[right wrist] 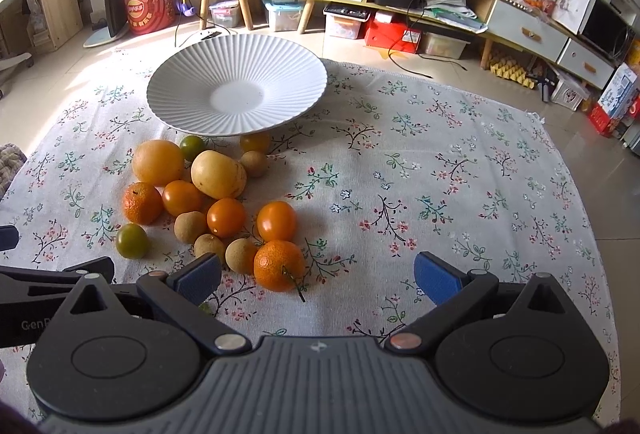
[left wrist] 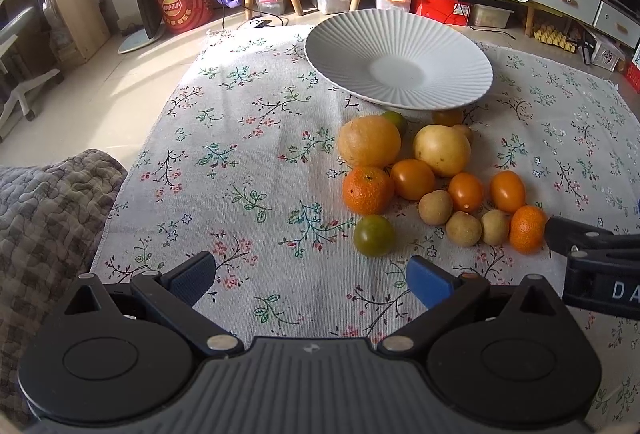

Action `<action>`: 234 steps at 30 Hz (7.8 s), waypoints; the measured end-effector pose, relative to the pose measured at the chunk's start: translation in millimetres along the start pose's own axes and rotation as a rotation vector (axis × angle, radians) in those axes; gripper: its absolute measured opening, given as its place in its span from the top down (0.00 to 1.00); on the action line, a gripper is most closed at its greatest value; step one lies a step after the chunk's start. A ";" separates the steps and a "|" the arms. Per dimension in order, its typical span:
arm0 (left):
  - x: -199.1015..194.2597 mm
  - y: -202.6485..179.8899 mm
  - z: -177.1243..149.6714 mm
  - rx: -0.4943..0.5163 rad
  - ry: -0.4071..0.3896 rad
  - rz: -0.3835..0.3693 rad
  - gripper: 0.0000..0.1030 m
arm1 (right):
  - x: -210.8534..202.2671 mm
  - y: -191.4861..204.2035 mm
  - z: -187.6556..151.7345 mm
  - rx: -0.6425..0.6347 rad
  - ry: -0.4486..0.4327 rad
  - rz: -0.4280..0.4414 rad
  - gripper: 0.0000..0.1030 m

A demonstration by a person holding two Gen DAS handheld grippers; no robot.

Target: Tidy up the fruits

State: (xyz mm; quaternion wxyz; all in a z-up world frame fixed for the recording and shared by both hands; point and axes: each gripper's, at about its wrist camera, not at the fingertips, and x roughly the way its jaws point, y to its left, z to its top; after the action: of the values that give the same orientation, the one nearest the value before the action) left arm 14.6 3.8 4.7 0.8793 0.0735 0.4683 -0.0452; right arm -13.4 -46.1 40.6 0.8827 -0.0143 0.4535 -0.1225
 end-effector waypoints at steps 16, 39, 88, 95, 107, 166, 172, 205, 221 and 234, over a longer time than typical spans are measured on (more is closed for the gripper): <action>-1.9 -1.9 0.1 0.006 -0.009 -0.007 0.09 | 2.0 0.3 0.0 0.003 0.000 -0.006 0.00; -0.8 -3.0 2.1 0.012 -0.027 0.007 0.09 | -1.1 -1.2 0.6 0.011 -0.005 -0.008 0.00; 76.0 40.8 71.5 -0.104 0.030 -0.503 0.37 | 100.1 -48.7 55.4 0.458 0.216 0.676 0.46; 81.2 40.7 71.2 -0.110 0.048 -0.525 0.48 | 105.1 -45.4 54.2 0.454 0.240 0.676 0.50; 84.0 39.4 70.9 -0.107 0.051 -0.535 0.59 | 105.6 -44.3 54.9 0.453 0.225 0.678 0.54; 35.1 28.0 80.4 0.009 -0.209 -0.462 0.61 | 70.8 -45.6 69.5 0.402 0.041 0.517 0.54; 47.9 7.0 79.7 0.124 -0.283 -0.457 0.61 | 73.0 -51.0 73.7 0.405 -0.016 0.478 0.54; 127.8 -21.4 125.8 0.244 -0.346 -0.384 0.61 | 138.6 -25.5 134.6 0.270 -0.064 0.394 0.54; 126.8 -16.4 124.2 0.237 -0.347 -0.390 0.36 | 137.2 -27.5 135.8 0.285 -0.054 0.419 0.45; 104.1 -14.2 117.6 0.257 -0.340 -0.369 0.20 | 112.0 -36.0 131.3 0.284 -0.083 0.380 0.28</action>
State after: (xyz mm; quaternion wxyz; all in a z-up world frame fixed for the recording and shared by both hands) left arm 166.6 -31.4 -18.2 0.9057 0.0892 0.3100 -0.2751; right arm 147.4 -118.0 33.5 0.9009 0.1906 0.3897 -0.0160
